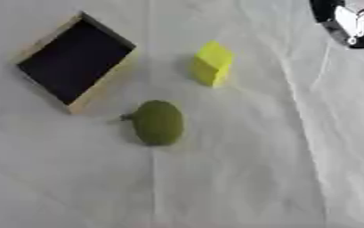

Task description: Pick up objects on the table and place them in the box.

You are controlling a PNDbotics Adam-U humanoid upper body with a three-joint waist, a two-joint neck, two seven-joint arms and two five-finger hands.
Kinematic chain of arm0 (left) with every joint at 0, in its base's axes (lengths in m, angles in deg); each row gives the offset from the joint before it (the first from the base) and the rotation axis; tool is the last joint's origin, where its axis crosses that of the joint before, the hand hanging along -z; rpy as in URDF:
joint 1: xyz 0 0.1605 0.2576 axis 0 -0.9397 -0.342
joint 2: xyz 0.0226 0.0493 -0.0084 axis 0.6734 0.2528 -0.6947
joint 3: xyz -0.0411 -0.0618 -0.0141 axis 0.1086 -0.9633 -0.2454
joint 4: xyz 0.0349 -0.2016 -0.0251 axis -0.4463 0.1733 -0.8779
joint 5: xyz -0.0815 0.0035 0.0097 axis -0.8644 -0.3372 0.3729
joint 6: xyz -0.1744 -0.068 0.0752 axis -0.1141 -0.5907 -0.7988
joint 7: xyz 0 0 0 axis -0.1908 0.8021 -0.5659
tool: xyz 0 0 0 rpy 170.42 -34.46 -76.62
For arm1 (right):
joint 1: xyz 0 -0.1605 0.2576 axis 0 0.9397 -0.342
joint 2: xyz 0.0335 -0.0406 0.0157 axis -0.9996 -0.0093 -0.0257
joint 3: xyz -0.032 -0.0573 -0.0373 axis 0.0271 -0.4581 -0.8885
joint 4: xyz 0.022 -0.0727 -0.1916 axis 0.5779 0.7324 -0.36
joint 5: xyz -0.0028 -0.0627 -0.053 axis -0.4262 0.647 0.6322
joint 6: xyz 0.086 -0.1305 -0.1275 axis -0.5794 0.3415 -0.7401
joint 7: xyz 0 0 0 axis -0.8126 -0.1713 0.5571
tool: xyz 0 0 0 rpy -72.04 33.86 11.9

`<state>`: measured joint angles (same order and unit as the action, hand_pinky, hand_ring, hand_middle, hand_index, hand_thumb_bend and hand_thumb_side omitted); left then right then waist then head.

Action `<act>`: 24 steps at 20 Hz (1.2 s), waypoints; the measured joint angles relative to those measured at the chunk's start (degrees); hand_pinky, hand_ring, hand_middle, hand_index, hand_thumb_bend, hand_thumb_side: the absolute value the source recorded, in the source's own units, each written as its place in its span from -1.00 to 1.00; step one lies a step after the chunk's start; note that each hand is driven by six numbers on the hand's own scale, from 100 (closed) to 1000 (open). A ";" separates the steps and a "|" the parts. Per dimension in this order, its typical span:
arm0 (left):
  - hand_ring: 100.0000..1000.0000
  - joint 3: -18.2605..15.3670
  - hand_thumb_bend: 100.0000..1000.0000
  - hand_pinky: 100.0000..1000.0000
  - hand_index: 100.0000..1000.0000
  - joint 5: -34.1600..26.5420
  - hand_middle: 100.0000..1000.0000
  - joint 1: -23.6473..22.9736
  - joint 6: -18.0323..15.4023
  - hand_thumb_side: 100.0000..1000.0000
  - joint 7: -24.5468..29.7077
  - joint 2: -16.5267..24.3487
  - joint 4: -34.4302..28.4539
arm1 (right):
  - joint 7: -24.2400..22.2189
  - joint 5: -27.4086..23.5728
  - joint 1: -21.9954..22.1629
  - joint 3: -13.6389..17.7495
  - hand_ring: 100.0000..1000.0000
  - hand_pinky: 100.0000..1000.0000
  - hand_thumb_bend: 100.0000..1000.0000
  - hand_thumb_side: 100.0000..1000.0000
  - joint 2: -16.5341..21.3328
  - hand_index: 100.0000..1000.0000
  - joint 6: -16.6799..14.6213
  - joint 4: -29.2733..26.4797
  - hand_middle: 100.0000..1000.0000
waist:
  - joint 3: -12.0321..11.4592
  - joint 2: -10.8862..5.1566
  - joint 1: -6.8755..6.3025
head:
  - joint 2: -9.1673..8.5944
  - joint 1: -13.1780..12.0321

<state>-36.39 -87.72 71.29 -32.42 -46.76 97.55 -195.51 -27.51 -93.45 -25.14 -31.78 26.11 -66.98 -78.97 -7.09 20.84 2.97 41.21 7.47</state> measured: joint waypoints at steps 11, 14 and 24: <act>0.17 -0.03 -1.00 0.63 0.58 0.00 0.25 -0.14 0.16 0.12 -1.09 -0.53 0.00 | -3.78 -1.47 -0.56 0.19 0.73 0.79 -1.00 -0.46 -1.69 0.78 1.33 -0.66 0.47 | -0.38 -0.54 -0.36 | 1.13 -1.72; 0.17 -0.02 -1.00 0.63 0.58 0.00 0.25 -0.21 0.17 0.12 -1.10 -0.53 0.00 | -4.21 0.38 -1.18 -0.21 0.76 0.80 -1.00 -0.64 -0.59 0.80 0.64 -0.58 0.54 | -0.40 -0.59 -0.36 | 1.13 -1.53; 0.19 0.04 -1.00 0.63 0.57 -0.03 0.26 -0.26 0.21 0.14 -0.68 -0.48 0.00 | -5.71 11.86 -7.15 -6.54 0.87 0.82 -1.00 -0.75 6.87 0.89 -8.37 3.31 0.74 | -1.34 -0.26 -0.04 | 1.03 0.11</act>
<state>-36.35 -87.75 71.03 -32.22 -47.43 97.07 -195.51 -33.22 -81.60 -32.29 -38.33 32.98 -75.36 -75.66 -8.43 20.57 2.94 42.24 7.58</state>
